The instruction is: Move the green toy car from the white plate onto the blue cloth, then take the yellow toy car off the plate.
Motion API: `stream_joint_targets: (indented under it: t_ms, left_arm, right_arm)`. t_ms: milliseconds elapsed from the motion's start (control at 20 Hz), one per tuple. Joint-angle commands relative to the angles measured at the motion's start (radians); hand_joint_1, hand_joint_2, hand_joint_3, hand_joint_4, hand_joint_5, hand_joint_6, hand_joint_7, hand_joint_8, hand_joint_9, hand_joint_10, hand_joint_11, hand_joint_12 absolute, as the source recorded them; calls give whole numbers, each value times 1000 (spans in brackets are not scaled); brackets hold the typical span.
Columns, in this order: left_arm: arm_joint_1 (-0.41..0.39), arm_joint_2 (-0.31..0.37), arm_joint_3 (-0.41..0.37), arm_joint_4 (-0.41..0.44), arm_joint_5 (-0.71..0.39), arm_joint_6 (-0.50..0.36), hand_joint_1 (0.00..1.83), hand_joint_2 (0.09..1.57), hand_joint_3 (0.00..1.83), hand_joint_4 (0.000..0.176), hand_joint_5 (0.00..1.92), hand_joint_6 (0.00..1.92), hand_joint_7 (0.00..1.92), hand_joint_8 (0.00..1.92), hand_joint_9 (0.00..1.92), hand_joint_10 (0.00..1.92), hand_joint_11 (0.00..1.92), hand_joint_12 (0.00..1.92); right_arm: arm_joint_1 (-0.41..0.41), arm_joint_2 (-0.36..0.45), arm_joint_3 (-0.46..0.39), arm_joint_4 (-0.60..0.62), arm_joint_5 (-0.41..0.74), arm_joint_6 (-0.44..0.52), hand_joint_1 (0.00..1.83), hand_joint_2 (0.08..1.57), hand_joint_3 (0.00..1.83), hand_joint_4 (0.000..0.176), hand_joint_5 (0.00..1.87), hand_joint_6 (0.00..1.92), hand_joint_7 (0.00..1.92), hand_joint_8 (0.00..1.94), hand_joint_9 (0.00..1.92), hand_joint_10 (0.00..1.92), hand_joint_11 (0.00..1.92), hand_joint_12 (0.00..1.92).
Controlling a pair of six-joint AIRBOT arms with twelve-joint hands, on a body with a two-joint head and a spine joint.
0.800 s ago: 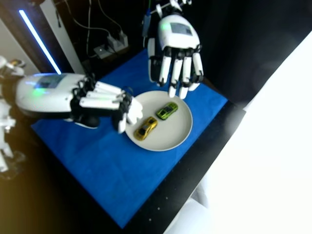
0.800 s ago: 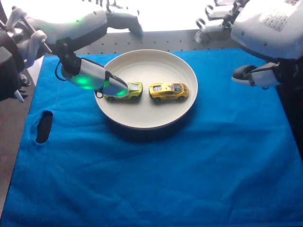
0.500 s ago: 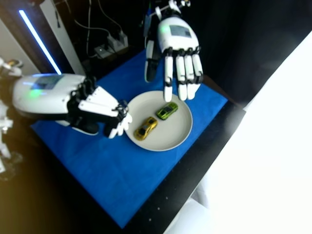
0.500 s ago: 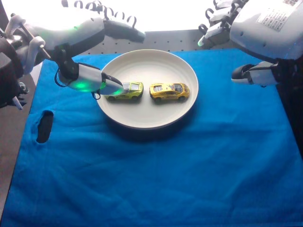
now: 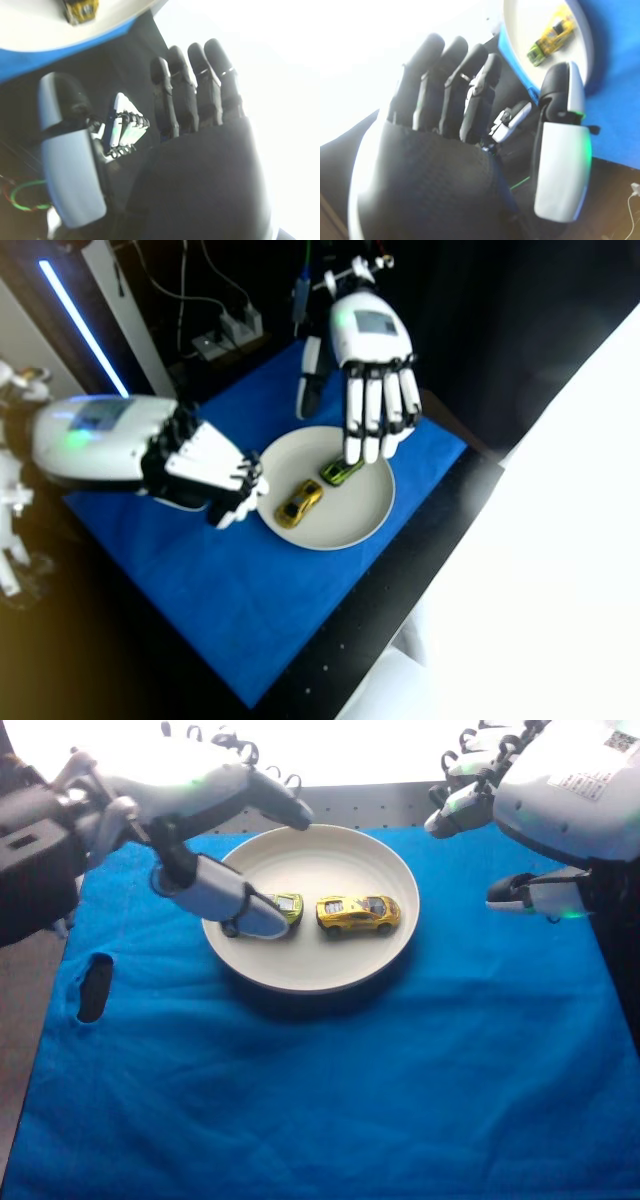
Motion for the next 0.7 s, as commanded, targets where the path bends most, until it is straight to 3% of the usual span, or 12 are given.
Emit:
stream_joint_targets:
  t_ms: [0, 50, 150, 200, 350, 500, 600, 650]
  left_arm:
    - [-16, -11, 15, -12, -86, 5, 910, 866, 0, 0, 576, 19, 601, 18, 295, 701, 0, 1600]
    - [-16, -22, 31, -23, -74, 4, 952, 875, 1, 0, 585, 15, 605, 13, 317, 645, 0, 1587]
    - [-17, -42, 55, -34, -50, 4, 979, 879, 1, 0, 623, 20, 657, 24, 389, 587, 0, 1529]
    - [-17, -50, 64, -35, -39, 4, 1005, 881, 1, 0, 659, 28, 725, 56, 408, 731, 26, 1582]
    - [-22, -73, 89, -36, -11, 4, 1039, 889, 4, 0, 694, 35, 788, 83, 450, 793, 35, 1594]
    - [-23, -94, 116, -55, 12, 4, 1030, 897, 3, 0, 728, 28, 834, 123, 498, 906, 160, 1594]
    - [-21, -105, 129, -63, 21, 4, 1019, 914, 5, 0, 725, 21, 839, 155, 508, 973, 227, 1611]
    - [-19, -109, 132, -67, 22, 4, 1031, 926, 3, 0, 738, 18, 781, 373, 499, 1084, 253, 1677]
  right_arm:
    - [7, 3, 2, 3, 133, -6, 1163, 925, 0, 0, 620, 642, 549, 1082, 436, 1398, 329, 1853]
    - [6, 3, 2, 3, 134, -6, 1179, 925, 0, 0, 571, 753, 537, 1098, 424, 1413, 307, 1868]
    - [4, 2, 2, 3, 134, -6, 1192, 920, 0, 0, 556, 784, 565, 1069, 446, 1408, 316, 1887]
    - [3, 2, 2, 3, 134, -6, 1183, 924, 0, 0, 553, 785, 560, 1064, 443, 1409, 308, 1892]
    - [3, -2, 4, 3, 135, -6, 1188, 934, 3, 0, 567, 736, 561, 1023, 448, 1405, 307, 1895]
    - [2, -3, 4, 3, 135, -6, 1157, 944, 4, 0, 616, 594, 606, 964, 489, 1375, 335, 1871]
    - [2, -3, 4, 3, 136, -6, 1151, 953, 5, 0, 629, 611, 611, 993, 492, 1387, 333, 1863]
    - [1, -3, 4, 4, 136, -6, 1128, 953, 3, 0, 621, 621, 603, 1010, 500, 1394, 359, 1851]
